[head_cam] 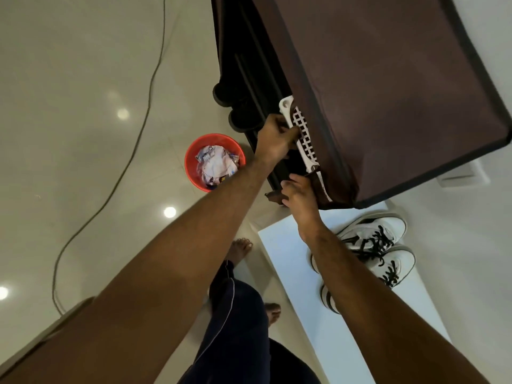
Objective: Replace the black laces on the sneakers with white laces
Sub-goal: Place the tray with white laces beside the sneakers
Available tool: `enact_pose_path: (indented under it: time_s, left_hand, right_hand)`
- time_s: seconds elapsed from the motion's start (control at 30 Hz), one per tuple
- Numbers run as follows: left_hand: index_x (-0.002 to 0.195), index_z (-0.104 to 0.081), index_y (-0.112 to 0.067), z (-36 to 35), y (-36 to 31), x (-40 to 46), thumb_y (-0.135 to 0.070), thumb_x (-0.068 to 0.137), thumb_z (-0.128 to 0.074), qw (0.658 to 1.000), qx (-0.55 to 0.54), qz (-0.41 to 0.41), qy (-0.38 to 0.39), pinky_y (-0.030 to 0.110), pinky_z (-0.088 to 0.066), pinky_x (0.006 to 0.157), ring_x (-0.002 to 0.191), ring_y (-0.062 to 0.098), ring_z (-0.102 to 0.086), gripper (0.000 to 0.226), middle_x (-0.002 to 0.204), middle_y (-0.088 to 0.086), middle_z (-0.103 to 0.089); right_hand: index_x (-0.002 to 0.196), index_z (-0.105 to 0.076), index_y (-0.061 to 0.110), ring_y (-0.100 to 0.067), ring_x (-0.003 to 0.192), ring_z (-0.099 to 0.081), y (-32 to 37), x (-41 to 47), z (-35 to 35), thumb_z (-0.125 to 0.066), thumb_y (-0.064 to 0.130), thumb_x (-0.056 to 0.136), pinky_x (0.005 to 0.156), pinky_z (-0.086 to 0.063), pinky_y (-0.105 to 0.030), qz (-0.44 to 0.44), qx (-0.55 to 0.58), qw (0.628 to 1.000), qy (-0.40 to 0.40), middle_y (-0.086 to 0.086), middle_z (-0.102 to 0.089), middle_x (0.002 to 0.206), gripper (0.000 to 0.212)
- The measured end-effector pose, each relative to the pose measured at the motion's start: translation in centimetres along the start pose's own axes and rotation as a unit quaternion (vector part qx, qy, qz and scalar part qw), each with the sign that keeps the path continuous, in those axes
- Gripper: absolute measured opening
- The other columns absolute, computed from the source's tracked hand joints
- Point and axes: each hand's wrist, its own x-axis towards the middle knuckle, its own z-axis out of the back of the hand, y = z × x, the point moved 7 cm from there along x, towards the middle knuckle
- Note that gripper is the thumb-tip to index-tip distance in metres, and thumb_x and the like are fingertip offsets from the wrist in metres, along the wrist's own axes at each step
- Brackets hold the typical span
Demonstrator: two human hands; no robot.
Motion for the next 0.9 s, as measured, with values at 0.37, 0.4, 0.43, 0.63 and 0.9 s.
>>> enact_pose_path:
  time_s: [0.37, 0.4, 0.43, 0.63, 0.9]
  left_hand:
    - [0.125, -0.060, -0.008, 12.0, 2.6, -10.5, -0.010, 0.098, -0.064, 0.993, -0.086, 0.075, 0.005, 0.051, -0.063, 0.072, 0.094, 0.035, -0.075, 0.027, 0.113, 0.015, -0.074]
    - [0.129, -0.058, -0.005, 13.0, 2.5, -12.5, -0.011, 0.098, -0.065, 0.992, -0.095, 0.081, 0.007, 0.052, -0.063, 0.073, 0.095, 0.036, -0.075, 0.032, 0.114, 0.015, -0.074]
    - [0.128, -0.059, -0.005, 14.4, 2.7, -14.4, -0.013, 0.098, -0.067, 0.992, -0.088, 0.091, 0.000, 0.053, -0.063, 0.075, 0.095, 0.035, -0.076, 0.033, 0.114, 0.014, -0.075]
    - [0.116, -0.067, -0.018, 22.0, 3.4, -24.0, -0.067, 0.097, -0.048, 0.973, 0.076, 0.214, -0.038, 0.049, -0.050, 0.089, 0.092, 0.026, -0.073, 0.057, 0.109, 0.004, -0.072]
    - [0.132, -0.052, -0.015, 23.3, -3.3, -27.4, -0.052, 0.100, -0.055, 0.992, 0.011, 0.128, 0.016, 0.047, -0.061, 0.077, 0.096, 0.028, -0.073, 0.049, 0.121, 0.012, -0.068]
  right_hand:
    - [0.141, -0.055, 0.017, -0.023, 0.112, -0.069, 2.5, -6.6, -3.6, -0.065, 0.020, 0.098, 0.084, -0.060, -0.036, -0.115, 0.290, 0.944, 0.105, -0.008, -0.069, 0.129, 0.045]
    - [0.141, -0.054, 0.017, -0.026, 0.115, -0.068, 2.4, -7.2, -3.8, -0.064, 0.011, 0.097, 0.082, -0.061, -0.037, -0.110, 0.273, 0.950, 0.108, -0.009, -0.069, 0.130, 0.045]
    - [0.142, -0.053, 0.018, -0.027, 0.116, -0.067, 2.7, -8.2, -4.0, -0.062, 0.003, 0.097, 0.077, -0.062, -0.037, -0.100, 0.249, 0.956, 0.114, -0.009, -0.067, 0.132, 0.048]
    - [0.142, -0.050, 0.021, -0.027, 0.119, -0.065, 2.7, -14.5, -4.6, -0.050, -0.006, 0.100, 0.084, -0.059, -0.043, -0.088, 0.104, 0.973, 0.185, -0.007, -0.064, 0.136, 0.050]
    - [0.136, -0.054, 0.027, -0.018, 0.114, -0.067, 2.7, -21.3, 0.7, -0.052, -0.004, 0.100, 0.088, -0.059, -0.037, 0.002, -0.055, 0.962, 0.269, 0.001, -0.068, 0.130, 0.047]
